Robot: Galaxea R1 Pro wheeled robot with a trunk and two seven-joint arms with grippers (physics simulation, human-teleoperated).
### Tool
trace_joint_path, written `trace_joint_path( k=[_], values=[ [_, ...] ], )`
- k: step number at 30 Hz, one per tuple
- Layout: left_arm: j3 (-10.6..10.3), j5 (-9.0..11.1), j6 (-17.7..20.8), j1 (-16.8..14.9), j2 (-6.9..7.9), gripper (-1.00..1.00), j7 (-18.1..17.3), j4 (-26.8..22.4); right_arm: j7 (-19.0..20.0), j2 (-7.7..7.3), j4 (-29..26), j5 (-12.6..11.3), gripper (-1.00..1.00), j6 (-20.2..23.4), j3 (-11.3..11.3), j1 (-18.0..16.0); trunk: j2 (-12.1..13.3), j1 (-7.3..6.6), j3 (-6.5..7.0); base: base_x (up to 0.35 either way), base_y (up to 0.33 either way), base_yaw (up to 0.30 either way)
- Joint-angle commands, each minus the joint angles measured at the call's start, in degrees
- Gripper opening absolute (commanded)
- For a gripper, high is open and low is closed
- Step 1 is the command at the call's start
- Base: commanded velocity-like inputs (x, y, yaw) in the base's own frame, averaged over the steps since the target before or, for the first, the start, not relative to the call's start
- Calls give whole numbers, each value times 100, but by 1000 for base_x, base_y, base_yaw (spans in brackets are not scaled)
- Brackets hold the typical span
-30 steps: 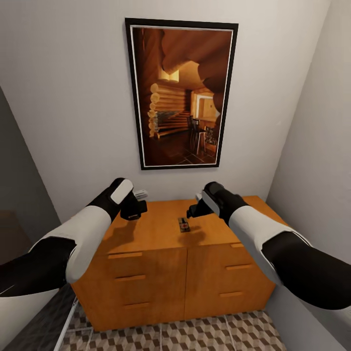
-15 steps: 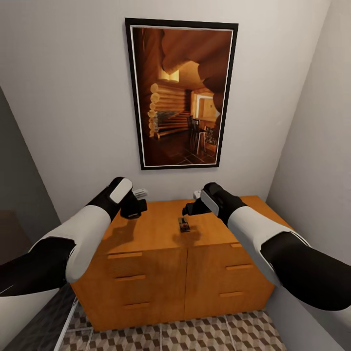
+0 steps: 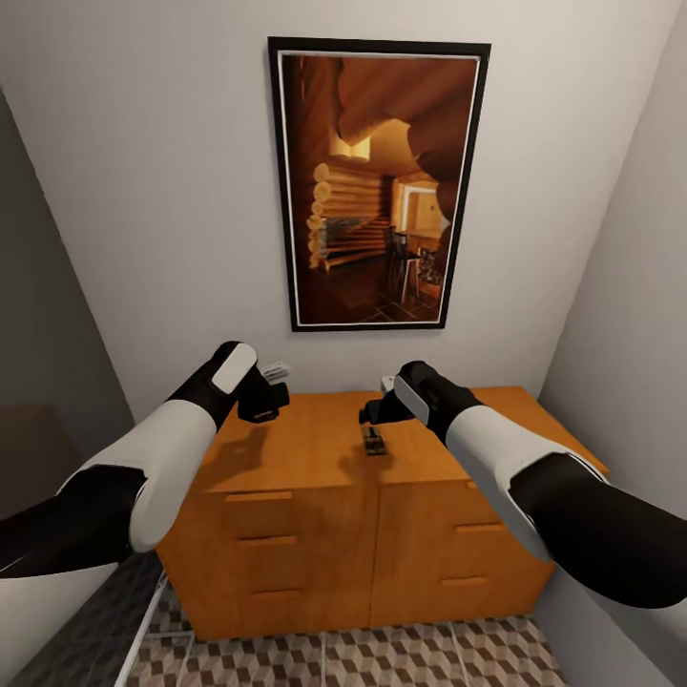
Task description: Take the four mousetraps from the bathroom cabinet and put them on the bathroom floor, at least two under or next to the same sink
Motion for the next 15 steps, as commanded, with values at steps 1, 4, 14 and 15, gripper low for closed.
trace_joint_path(
  k=[1, 4, 14, 15],
  values=[
    [-33, 41, 18, -4, 3, -100, 45, -7, -11, -3, 5, -34, 100, 19, 39, -6, -6, 1, -8, 0, 0, 48],
    [-28, 36, 5, -4, 1, -100, 45, -10, -13, -3, 88, -31, 100, 18, 42, -6, -6, 1, -8, 0, 0, 25],
    [-38, 20, -151, -4, -7, -100, 45, -11, -46, -3, 287, -38, 100, 40, 32, -6, -6, 1, -8, 0, 0, 6],
    [-38, 20, -156, -4, -7, -100, 45, -11, -78, -3, 291, -38, 100, 41, 32, -6, -6, 1, -8, 0, 0, 1]
  ],
)
